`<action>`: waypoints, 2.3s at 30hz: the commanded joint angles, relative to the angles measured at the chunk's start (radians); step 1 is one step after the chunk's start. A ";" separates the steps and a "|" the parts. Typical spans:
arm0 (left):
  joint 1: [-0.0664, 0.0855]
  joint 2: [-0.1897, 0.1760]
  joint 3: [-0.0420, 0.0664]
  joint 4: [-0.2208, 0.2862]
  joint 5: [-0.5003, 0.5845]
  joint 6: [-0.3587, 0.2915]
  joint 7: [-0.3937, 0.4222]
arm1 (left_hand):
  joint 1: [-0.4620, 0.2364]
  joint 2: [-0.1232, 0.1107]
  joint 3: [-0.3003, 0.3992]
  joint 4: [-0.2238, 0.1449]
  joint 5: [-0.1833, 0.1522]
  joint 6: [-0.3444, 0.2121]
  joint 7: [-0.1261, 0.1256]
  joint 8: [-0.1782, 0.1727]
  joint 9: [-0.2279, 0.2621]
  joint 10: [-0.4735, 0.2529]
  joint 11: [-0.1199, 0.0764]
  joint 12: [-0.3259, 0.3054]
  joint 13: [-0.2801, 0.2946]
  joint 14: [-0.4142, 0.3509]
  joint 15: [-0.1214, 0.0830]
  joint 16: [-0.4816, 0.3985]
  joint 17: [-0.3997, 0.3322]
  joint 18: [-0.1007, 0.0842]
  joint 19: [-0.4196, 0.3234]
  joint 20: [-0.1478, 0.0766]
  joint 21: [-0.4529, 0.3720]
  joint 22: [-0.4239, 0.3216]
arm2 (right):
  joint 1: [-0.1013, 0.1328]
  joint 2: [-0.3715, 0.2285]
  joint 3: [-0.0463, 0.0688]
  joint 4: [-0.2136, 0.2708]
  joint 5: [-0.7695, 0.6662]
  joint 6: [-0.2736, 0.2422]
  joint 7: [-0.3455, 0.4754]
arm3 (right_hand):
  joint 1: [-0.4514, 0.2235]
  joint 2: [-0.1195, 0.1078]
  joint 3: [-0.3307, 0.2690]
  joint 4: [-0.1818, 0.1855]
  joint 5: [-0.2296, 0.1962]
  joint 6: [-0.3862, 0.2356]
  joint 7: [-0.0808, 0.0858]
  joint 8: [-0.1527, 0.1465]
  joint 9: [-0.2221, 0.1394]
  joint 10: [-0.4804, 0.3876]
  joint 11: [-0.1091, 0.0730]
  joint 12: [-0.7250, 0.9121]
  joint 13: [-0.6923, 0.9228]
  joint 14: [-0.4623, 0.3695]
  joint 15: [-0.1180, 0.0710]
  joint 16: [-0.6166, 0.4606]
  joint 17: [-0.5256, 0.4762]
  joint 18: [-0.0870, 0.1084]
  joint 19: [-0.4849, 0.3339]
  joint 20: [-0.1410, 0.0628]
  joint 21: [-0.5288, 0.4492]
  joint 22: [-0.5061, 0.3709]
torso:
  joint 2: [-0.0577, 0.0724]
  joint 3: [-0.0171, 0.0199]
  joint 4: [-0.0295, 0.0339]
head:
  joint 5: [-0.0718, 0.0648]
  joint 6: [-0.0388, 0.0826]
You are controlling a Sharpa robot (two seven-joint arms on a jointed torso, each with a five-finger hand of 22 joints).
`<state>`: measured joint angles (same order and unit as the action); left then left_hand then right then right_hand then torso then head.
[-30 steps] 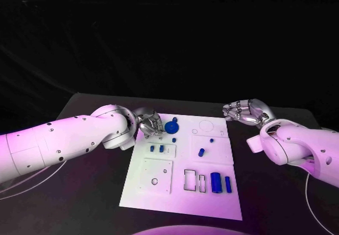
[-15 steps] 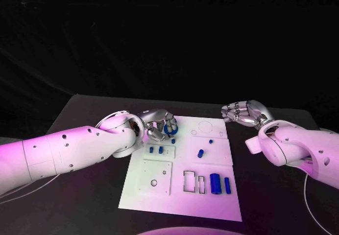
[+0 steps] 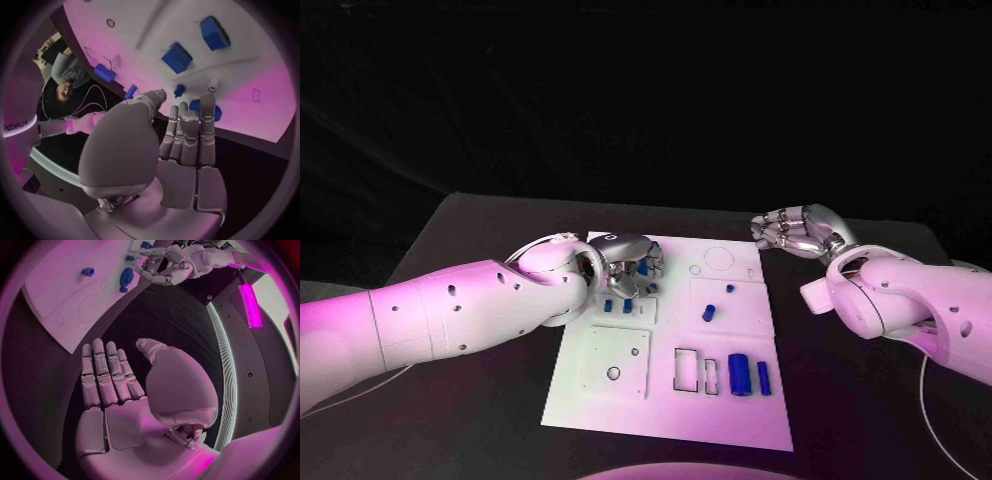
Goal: Assemble the parts on the task board
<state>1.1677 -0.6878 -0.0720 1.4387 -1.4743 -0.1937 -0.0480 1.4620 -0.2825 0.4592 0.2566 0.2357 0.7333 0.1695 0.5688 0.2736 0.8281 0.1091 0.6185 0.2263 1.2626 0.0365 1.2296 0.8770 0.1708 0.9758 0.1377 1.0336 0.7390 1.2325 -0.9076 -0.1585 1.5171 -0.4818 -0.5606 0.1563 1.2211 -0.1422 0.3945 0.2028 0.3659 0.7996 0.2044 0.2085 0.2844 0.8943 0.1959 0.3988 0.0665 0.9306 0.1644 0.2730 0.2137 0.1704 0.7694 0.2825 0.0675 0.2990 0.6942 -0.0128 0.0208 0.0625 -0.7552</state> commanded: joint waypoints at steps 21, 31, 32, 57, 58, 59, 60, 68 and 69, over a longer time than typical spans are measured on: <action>-0.002 0.041 0.000 -0.054 -0.043 0.091 -0.025 | 0.055 0.018 0.059 -0.010 -0.001 0.064 -0.010 -0.021 -0.025 0.052 -0.007 -0.006 -0.030 0.030 -0.004 0.065 0.033 -0.008 0.042 -0.004 0.078 0.089 | -0.001 0.004 0.000 0.002 -0.006 0.014 0.011 | -0.007 0.003 0.001 0.001 0.004 0.005 0.056 0.000 -0.002 0.000 0.003 0.007 -0.001 0.006 -0.001 -0.006 -0.002 0.011 -0.008 0.002 0.000 -0.003 | -0.001 0.0009 -0.0001 | 0.002 -0.002; -0.002 0.048 0.000 -0.067 -0.038 0.103 -0.029 | 0.056 0.018 0.067 -0.013 -0.002 0.071 -0.011 -0.026 -0.029 0.060 -0.010 -0.004 -0.033 0.041 -0.006 0.080 0.051 -0.012 0.057 -0.007 0.098 0.115 | -0.001 0.004 0.000 0.003 -0.006 0.014 0.010 | -0.007 0.003 0.001 0.001 0.005 0.005 0.056 0.000 -0.002 0.000 0.003 0.007 -0.001 0.006 -0.001 -0.007 -0.002 0.011 -0.008 0.002 0.000 -0.004 | 0.000 0.0003 0.0009 | 0.001 -0.005; -0.002 0.050 0.000 -0.068 -0.038 0.104 -0.028 | 0.056 0.018 0.068 -0.014 -0.002 0.071 -0.011 -0.026 -0.030 0.060 -0.010 -0.004 -0.033 0.042 -0.006 0.081 0.052 -0.013 0.058 -0.007 0.100 0.117 | -0.001 0.004 0.000 0.003 -0.006 0.015 0.010 | -0.007 0.003 0.001 0.001 0.005 0.005 0.056 0.000 -0.002 0.000 0.003 0.007 -0.001 0.006 -0.001 -0.007 -0.002 0.011 -0.008 0.002 0.000 -0.004 | 0.000 0.0002 0.0008 | 0.001 -0.005; -0.003 0.062 0.000 -0.071 -0.017 0.112 -0.028 | 0.075 0.039 0.114 -0.051 -0.004 0.124 -0.020 -0.042 -0.041 0.115 -0.024 -0.003 -0.046 0.072 -0.019 0.128 0.095 -0.023 0.091 -0.014 0.162 0.191 | -0.001 0.005 0.000 0.005 -0.007 0.015 0.009 | -0.007 0.003 0.001 0.001 0.005 0.005 0.056 0.000 -0.002 0.000 0.003 0.007 -0.001 0.006 -0.001 -0.007 -0.002 0.011 -0.008 0.002 0.000 -0.004 | -0.001 0.0008 0.0006 | -0.002 -0.010; -0.003 0.062 0.000 -0.071 -0.017 0.111 -0.030 | 0.076 0.041 0.118 -0.055 -0.004 0.131 -0.020 -0.043 -0.041 0.123 -0.026 -0.004 -0.046 0.077 -0.020 0.133 0.102 -0.025 0.097 -0.016 0.170 0.200 | -0.001 0.005 0.000 0.005 -0.008 0.015 0.009 | -0.007 0.003 0.001 0.001 0.005 0.005 0.056 0.000 -0.002 0.000 0.003 0.007 -0.001 0.006 -0.001 -0.007 -0.002 0.011 -0.008 0.002 0.000 -0.004 | -0.001 0.0009 0.0004 | -0.002 -0.010; -0.003 0.062 0.000 -0.071 -0.017 0.110 -0.032 | 0.078 0.044 0.124 -0.062 -0.004 0.140 -0.022 -0.045 -0.041 0.132 -0.028 -0.004 -0.047 0.085 -0.023 0.140 0.115 -0.028 0.107 -0.017 0.181 0.215 | -0.001 0.005 0.000 0.005 -0.008 0.015 0.009 | -0.007 0.003 0.001 0.001 0.005 0.005 0.056 0.000 -0.002 0.000 0.003 0.007 -0.001 0.006 -0.001 -0.007 -0.002 0.011 -0.008 0.002 0.000 -0.004 | -0.001 0.0009 0.0004 | -0.002 -0.010; -0.003 0.062 0.000 -0.072 -0.017 0.109 -0.034 | 0.082 0.049 0.131 -0.072 -0.005 0.152 -0.024 -0.045 -0.041 0.145 -0.031 -0.004 -0.048 0.097 -0.026 0.150 0.134 -0.031 0.119 -0.020 0.195 0.233 | -0.001 0.005 0.000 0.005 -0.009 0.015 0.009 | -0.007 0.003 0.001 0.001 0.005 0.005 0.056 0.000 -0.002 0.000 0.003 0.007 -0.001 0.006 -0.001 -0.007 -0.002 0.011 -0.008 0.002 0.000 -0.004 | -0.001 0.0005 0.0005 | -0.002 -0.009; -0.002 0.062 0.000 -0.076 -0.003 0.093 -0.050 | 0.096 0.058 0.168 -0.130 -0.006 0.181 -0.023 -0.077 -0.047 0.180 -0.035 0.002 -0.036 0.129 -0.032 0.172 0.173 -0.042 0.161 -0.030 0.251 0.299 | -0.001 0.006 0.000 0.004 -0.010 0.015 0.010 | -0.007 0.003 0.001 0.001 0.005 0.005 0.056 0.000 -0.002 0.000 0.003 0.007 -0.001 0.006 -0.001 -0.007 -0.002 0.011 -0.008 0.002 0.000 -0.004 | -0.001 0.0002 0.0012 | -0.003 -0.008; -0.002 0.062 0.000 -0.075 0.003 0.091 -0.049 | 0.093 0.058 0.169 -0.130 -0.006 0.181 -0.023 -0.079 -0.047 0.179 -0.034 0.001 -0.036 0.129 -0.032 0.172 0.173 -0.042 0.160 -0.030 0.251 0.299 | -0.001 0.006 0.000 0.003 -0.010 0.015 0.010 | -0.007 0.003 0.001 0.001 0.005 0.005 0.056 0.000 -0.002 0.000 0.003 0.007 -0.001 0.006 -0.001 -0.007 -0.002 0.011 -0.008 0.002 0.000 -0.004 | -0.001 0.0002 0.0013 | -0.003 -0.008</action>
<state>1.1680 -0.6276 -0.0699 1.3664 -1.4898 -0.1123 -0.0786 1.5479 -0.2288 0.6294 0.1306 0.2315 0.9073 0.1463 0.4942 0.2265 0.9999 0.0769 0.6174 0.1892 1.3852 0.0050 1.3980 1.0495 0.1385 1.1331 0.1073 1.2790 1.0373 1.2324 -0.9030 -0.1584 1.5197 -0.4829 -0.5599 0.1570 1.2212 -0.1423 0.3946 0.2027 0.3659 0.7996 0.2044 0.2085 0.2837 0.8943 0.1959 0.4029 0.0667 0.9306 0.1644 0.2730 0.2131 0.1704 0.7694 0.2825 0.0675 0.2956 0.6930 -0.0125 0.0216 0.0595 -0.7635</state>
